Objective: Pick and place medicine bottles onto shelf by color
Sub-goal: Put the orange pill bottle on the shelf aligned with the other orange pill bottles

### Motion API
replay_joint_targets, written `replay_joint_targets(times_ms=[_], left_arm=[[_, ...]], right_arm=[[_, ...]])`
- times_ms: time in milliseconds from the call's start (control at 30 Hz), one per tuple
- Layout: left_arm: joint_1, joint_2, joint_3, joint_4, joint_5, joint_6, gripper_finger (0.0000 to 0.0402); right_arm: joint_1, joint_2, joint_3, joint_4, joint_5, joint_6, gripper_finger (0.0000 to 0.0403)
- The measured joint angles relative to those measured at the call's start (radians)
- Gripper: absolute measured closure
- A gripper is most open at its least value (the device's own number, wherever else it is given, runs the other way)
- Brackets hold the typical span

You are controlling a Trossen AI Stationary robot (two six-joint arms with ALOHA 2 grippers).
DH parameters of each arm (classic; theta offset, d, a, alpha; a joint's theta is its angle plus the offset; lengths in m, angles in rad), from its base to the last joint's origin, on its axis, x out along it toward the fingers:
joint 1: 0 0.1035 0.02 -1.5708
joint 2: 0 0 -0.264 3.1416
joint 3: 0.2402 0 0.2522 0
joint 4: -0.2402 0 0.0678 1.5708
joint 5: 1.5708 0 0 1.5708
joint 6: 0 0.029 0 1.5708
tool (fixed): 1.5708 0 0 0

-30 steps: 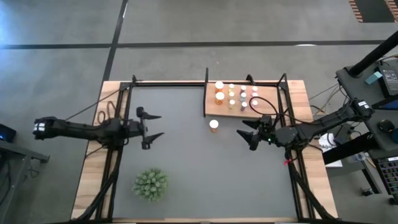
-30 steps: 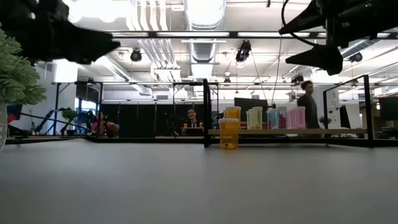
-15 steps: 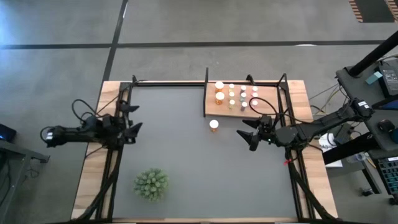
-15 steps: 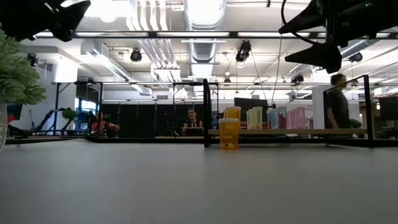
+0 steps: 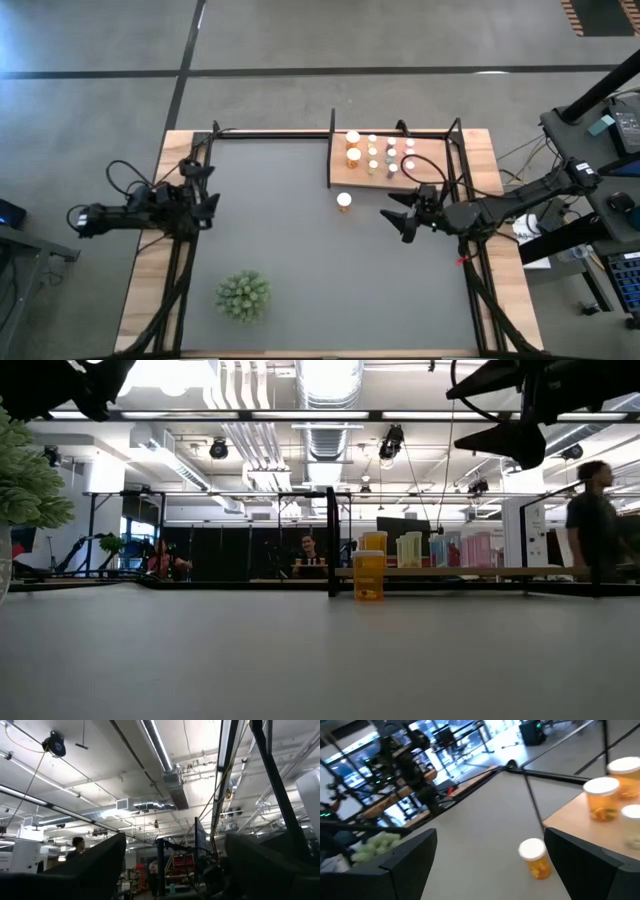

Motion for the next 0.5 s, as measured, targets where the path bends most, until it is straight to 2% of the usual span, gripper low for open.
replay_joint_targets(times_ms=[133, 300, 500], left_arm=[[0.0, 0.02, 0.0, -0.001, 0.0, 0.0, 0.0079], [0.0, 0.041, 0.0, -0.004, 0.0, 0.0, 0.0079], [0.0, 0.062, 0.0, -0.002, 0.0, 0.0, 0.0079]], right_arm=[[0.0, 0.008, 0.014, 0.002, -0.083, -0.004, 0.0044], [-0.005, 0.067, 0.056, 0.032, -0.081, 0.031, 0.0044], [-0.029, 0.218, 0.149, 0.022, -0.055, 0.097, 0.0044]])
